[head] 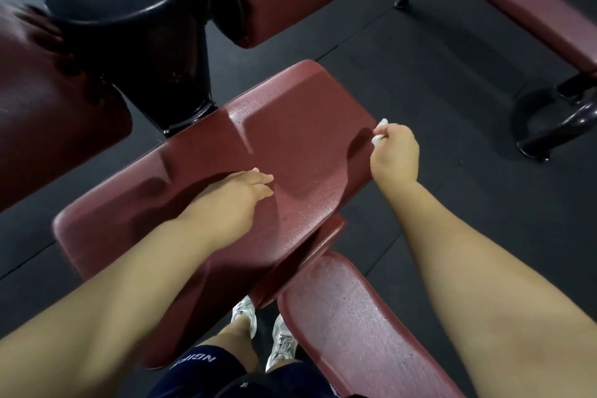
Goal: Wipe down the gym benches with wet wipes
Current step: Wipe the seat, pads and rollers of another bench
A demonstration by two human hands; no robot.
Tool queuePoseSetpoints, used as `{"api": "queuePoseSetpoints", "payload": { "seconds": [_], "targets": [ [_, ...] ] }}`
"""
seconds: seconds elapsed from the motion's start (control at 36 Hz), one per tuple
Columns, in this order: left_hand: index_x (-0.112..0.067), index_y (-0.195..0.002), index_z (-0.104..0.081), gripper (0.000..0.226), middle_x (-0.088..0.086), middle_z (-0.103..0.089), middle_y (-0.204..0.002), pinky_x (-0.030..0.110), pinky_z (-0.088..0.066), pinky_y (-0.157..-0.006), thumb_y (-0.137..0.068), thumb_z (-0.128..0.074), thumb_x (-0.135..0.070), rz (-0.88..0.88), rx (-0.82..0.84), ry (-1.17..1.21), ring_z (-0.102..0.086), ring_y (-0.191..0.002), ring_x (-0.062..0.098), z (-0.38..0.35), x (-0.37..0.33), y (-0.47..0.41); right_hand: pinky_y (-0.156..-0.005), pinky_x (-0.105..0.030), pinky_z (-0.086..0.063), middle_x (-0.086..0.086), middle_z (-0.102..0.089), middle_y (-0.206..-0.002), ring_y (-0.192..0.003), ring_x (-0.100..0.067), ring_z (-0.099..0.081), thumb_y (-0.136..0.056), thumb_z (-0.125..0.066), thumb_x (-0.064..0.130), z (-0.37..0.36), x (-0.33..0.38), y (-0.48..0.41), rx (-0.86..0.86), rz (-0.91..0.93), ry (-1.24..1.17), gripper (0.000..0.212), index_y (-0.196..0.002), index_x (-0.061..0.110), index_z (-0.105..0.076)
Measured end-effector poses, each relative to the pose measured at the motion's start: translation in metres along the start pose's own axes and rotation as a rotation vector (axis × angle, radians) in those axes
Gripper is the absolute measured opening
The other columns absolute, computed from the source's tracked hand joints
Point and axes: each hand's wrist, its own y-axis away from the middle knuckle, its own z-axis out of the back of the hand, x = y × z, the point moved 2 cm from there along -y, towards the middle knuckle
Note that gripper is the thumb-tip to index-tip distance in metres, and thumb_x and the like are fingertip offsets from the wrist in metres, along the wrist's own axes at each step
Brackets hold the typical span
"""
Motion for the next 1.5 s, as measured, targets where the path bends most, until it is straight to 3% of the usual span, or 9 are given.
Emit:
{"api": "queuePoseSetpoints", "payload": {
  "seconds": [0.19,0.53,0.78,0.89,1.0,1.11,1.28,1.42,1.5],
  "targets": [
    [-0.027,-0.133,-0.052,0.058,-0.013,-0.038,-0.145,0.02,-0.025,-0.111,-0.085,-0.041,0.004,0.111,-0.021,0.01,-0.033,-0.134,0.009,0.01,0.008,0.019,-0.086,-0.039,-0.042,-0.014,-0.065,-0.103,-0.097,-0.036,-0.055,-0.091,-0.041,0.009,-0.022,0.04,0.011,0.12,0.363,0.226,0.031,-0.107,0.008,-0.068],
    [-0.027,-0.141,-0.041,0.063,-0.013,-0.023,-0.153,0.013,-0.008,-0.112,-0.087,-0.041,0.005,0.245,-0.132,0.023,-0.014,-0.142,0.006,0.032,0.041,0.022,-0.051,-0.028,-0.015,-0.002,-0.033,-0.071,-0.066,-0.024,-0.032,-0.063,-0.025,-0.004,-0.064,0.128,-0.036,0.101,0.602,0.243,0.03,-0.07,0.019,-0.041],
    [-0.032,-0.141,-0.037,0.058,-0.019,-0.019,-0.153,0.006,-0.002,-0.098,-0.092,-0.038,-0.001,0.27,-0.155,-0.001,-0.011,-0.142,0.003,0.035,0.042,0.009,-0.078,-0.03,-0.038,-0.014,-0.051,-0.105,-0.097,-0.031,-0.044,-0.084,-0.031,-0.006,-0.073,0.125,-0.084,-0.076,0.384,0.145,0.035,-0.103,0.006,-0.058],
    [-0.03,-0.14,-0.04,0.056,-0.017,-0.023,-0.152,0.008,-0.005,-0.103,-0.092,-0.038,-0.001,0.254,-0.176,0.003,-0.013,-0.142,0.004,0.032,0.038,0.006,-0.075,-0.031,-0.037,-0.004,-0.047,-0.087,-0.081,-0.026,-0.041,-0.072,-0.035,-0.007,-0.068,0.093,-0.091,0.105,0.244,0.138,0.03,-0.07,0.019,-0.049],
    [-0.028,-0.139,-0.044,0.056,-0.015,-0.027,-0.151,0.007,-0.001,-0.102,-0.091,-0.04,0.001,0.199,-0.207,0.03,-0.016,-0.142,0.006,0.026,0.032,0.001,-0.071,-0.027,-0.035,0.007,-0.053,-0.08,-0.076,-0.023,-0.043,-0.067,-0.03,-0.001,-0.054,0.075,-0.095,0.274,0.2,-0.036,0.037,-0.088,0.014,-0.056],
    [-0.027,-0.136,-0.046,0.056,-0.015,-0.03,-0.149,0.011,-0.01,-0.108,-0.089,-0.042,0.002,0.148,-0.205,0.011,-0.019,-0.142,0.007,0.021,0.02,-0.007,-0.103,-0.025,-0.038,0.007,-0.062,-0.124,-0.118,-0.014,-0.054,-0.092,-0.042,0.008,-0.048,0.066,-0.103,0.401,0.144,-0.123,0.038,-0.117,0.026,-0.065],
    [-0.018,-0.119,-0.064,0.053,-0.004,-0.052,-0.136,0.024,-0.026,-0.107,-0.077,-0.053,0.013,0.06,-0.257,-0.031,-0.043,-0.131,0.019,0.012,0.012,-0.017,-0.069,-0.035,-0.031,0.007,-0.047,-0.061,-0.067,-0.015,-0.034,-0.077,-0.048,0.019,-0.056,0.086,-0.107,0.519,0.019,-0.346,0.016,-0.064,0.019,-0.058],
    [-0.007,-0.123,-0.06,0.045,0.008,-0.05,-0.138,0.02,-0.035,-0.102,-0.083,-0.053,0.012,0.081,-0.244,-0.075,-0.047,-0.129,0.023,0.024,0.0,-0.035,-0.071,-0.034,-0.03,0.002,-0.047,-0.074,-0.076,-0.023,-0.045,-0.097,-0.036,0.025,-0.066,0.105,-0.11,0.541,0.212,-0.126,0.031,-0.066,0.019,-0.039],
    [-0.01,-0.123,-0.06,0.042,0.004,-0.05,-0.138,0.014,-0.023,-0.102,-0.086,-0.051,0.009,0.057,-0.25,-0.038,-0.044,-0.131,0.02,0.021,0.001,-0.033,-0.097,-0.033,-0.033,-0.009,-0.058,-0.126,-0.122,-0.026,-0.048,-0.102,-0.031,0.03,-0.072,0.108,-0.114,0.542,0.277,-0.036,0.039,-0.116,0.009,-0.061]
  ]
}}
